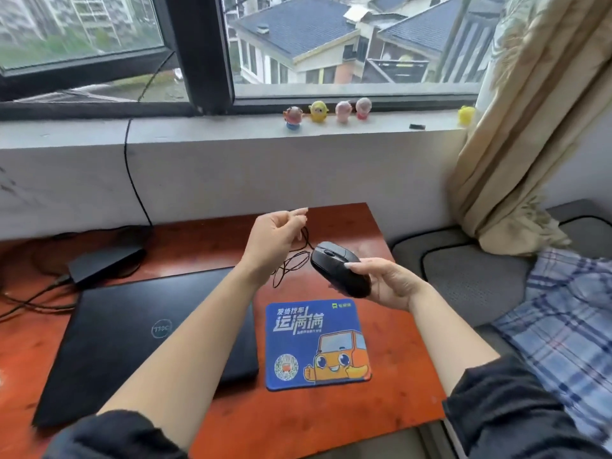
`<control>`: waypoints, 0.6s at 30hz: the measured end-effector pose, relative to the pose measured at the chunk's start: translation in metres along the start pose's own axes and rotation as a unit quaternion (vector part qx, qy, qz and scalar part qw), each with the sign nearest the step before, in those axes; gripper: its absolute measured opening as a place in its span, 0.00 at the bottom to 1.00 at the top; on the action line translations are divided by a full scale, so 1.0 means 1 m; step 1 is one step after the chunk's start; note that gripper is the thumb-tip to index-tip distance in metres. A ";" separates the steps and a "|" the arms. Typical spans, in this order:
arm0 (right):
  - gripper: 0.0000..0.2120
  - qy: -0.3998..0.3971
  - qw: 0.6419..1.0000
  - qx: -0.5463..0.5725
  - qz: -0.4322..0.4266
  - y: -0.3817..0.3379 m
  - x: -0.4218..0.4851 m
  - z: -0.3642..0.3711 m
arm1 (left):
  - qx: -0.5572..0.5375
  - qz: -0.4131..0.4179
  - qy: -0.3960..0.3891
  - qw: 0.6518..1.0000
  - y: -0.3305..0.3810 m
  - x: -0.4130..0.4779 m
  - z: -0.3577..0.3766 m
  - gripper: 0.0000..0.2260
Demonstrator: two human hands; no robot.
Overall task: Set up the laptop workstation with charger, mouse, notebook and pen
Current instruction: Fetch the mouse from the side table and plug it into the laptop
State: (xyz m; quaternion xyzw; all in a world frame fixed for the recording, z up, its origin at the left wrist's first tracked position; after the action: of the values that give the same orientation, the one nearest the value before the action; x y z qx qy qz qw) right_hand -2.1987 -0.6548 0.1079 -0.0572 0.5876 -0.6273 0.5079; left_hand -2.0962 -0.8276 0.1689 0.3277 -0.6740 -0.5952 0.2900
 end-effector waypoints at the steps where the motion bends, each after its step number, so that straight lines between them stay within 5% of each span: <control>1: 0.17 0.018 1.000 0.011 0.005 0.005 0.007 -0.005 | 0.009 -0.004 0.012 1.000 -0.007 0.002 0.002 0.17; 6: 0.14 0.159 0.981 0.103 0.032 0.051 0.045 -0.031 | 0.013 -0.051 0.113 0.992 -0.049 0.013 -0.015 0.17; 12: 0.12 0.206 0.965 -0.026 0.162 0.121 0.054 -0.026 | -0.045 -0.153 0.165 0.973 -0.085 0.002 -0.045 0.14; 16: 0.37 0.264 0.938 -0.161 0.159 0.148 0.063 -0.025 | -0.047 -0.182 0.186 0.964 -0.097 -0.004 -0.055 0.14; 18: 0.37 0.276 0.902 -0.308 0.127 0.145 0.060 -0.017 | -0.054 -0.187 0.188 0.963 -0.097 -0.005 -0.058 0.14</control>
State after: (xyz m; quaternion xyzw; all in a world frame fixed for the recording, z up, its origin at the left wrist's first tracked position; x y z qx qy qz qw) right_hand -2.1565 -0.6554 -0.0440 0.0398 0.8702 -0.3363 0.3579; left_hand -2.0388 -0.8664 0.0794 0.5374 -0.5010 -0.6022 0.3124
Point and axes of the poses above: each hand's wrist, its own x-axis towards the middle knuckle, its own z-axis out of the palm, y = z × x, the point moved 4 cm from there along x, towards the middle knuckle, and after that the axes turned 15 degrees about y, right-handed, at the moved point
